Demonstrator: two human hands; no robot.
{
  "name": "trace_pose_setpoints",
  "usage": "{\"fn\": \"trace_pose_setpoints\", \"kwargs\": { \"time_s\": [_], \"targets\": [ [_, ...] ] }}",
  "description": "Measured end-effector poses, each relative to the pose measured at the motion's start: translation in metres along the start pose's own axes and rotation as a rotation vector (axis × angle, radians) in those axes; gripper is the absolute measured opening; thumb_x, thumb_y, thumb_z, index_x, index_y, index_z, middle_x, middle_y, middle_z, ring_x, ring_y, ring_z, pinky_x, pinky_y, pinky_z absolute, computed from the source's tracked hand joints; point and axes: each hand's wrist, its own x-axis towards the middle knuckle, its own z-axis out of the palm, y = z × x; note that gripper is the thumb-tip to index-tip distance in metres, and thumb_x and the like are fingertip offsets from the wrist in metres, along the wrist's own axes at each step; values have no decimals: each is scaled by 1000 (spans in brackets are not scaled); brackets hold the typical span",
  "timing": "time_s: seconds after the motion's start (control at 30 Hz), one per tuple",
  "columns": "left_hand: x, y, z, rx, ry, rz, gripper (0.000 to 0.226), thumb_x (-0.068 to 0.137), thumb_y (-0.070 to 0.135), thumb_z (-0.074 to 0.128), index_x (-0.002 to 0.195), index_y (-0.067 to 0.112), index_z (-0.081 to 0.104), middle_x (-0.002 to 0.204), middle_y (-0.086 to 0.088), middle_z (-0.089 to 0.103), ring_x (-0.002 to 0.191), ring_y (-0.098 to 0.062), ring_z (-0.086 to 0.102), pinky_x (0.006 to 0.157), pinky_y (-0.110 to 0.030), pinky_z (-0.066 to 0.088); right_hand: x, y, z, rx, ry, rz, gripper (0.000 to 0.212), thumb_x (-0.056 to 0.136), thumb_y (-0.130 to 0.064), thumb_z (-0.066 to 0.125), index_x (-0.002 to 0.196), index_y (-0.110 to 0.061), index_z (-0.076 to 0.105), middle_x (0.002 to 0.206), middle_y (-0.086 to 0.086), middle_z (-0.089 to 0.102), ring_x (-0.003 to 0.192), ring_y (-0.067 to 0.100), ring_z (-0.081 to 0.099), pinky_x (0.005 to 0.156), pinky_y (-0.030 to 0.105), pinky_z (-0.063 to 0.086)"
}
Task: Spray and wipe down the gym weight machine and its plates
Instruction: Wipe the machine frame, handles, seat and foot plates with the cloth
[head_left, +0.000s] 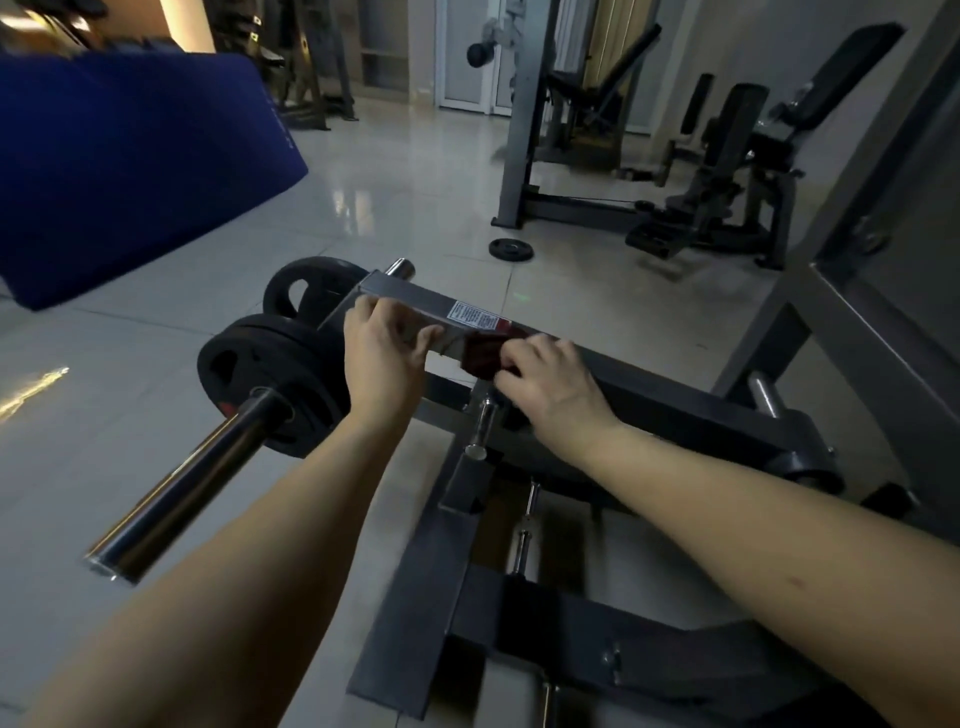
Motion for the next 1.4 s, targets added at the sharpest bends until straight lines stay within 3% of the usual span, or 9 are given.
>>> {"fn": "trace_pose_setpoints", "kwargs": {
  "time_s": [0.23,0.5,0.67,0.77,0.87,0.93,1.17,1.3,1.4],
  "targets": [
    [-2,0,2,-23,-4,-8,26,85,36,79,94,16,64,112,1,54,109,-15,47,81,-29,49,-132,66,-24,-133,-159,118,41,61,-4,92,95,-13,71,107,10,51,97,33,48,75,44,45],
    [3,-3,-4,-39,-9,-5,16,90,29,76,93,18,65,109,2,54,107,-15,49,84,-30,48,3,8,-11,-74,-115,12,35,65,-4,84,96,-12,70,103,12,56,94,34,55,74,44,46],
    [-8,-1,-6,-62,-33,-75,16,97,34,64,96,19,68,103,5,58,95,-13,59,86,-39,56,14,-12,-14,-7,-108,109,33,70,-9,86,98,-17,70,113,6,57,107,30,52,85,43,44],
    [-22,15,-11,-73,-288,-6,21,101,36,58,100,18,70,99,4,63,87,-8,60,82,-37,55,-7,-17,-24,275,56,320,30,72,-10,88,96,-15,71,114,4,61,112,24,51,93,37,42],
    [-36,27,-16,-320,-627,-107,36,98,43,59,125,20,65,103,4,70,91,-10,68,86,-38,59,-11,-29,-33,520,175,476,27,80,-8,83,103,-15,72,120,-2,59,115,6,42,96,9,32],
    [-42,30,-20,-434,-708,-178,43,99,39,61,137,17,57,109,1,71,95,-12,70,86,-38,61,-10,-37,-39,644,197,519,28,84,-7,79,107,-18,70,126,-8,57,117,-4,41,95,-2,29],
    [-50,31,-30,-734,-699,-389,44,95,16,70,136,8,54,109,-21,69,81,-30,68,84,-50,58,-15,-58,-42,932,233,568,46,87,0,71,119,-31,57,135,-11,56,126,-9,46,98,1,38],
    [-47,31,-27,-713,-587,-456,34,90,6,74,121,7,59,97,-15,73,75,-31,70,84,-58,59,-12,-58,-28,845,240,562,41,87,-3,75,114,-31,64,132,-22,58,133,4,49,117,34,38],
    [-44,26,-22,-678,-469,-490,23,90,0,70,109,9,62,97,-14,71,72,-24,71,78,-45,61,-13,-55,-25,748,258,561,37,87,-6,75,118,-25,70,137,-17,56,138,6,40,113,15,26]
  ]
}}
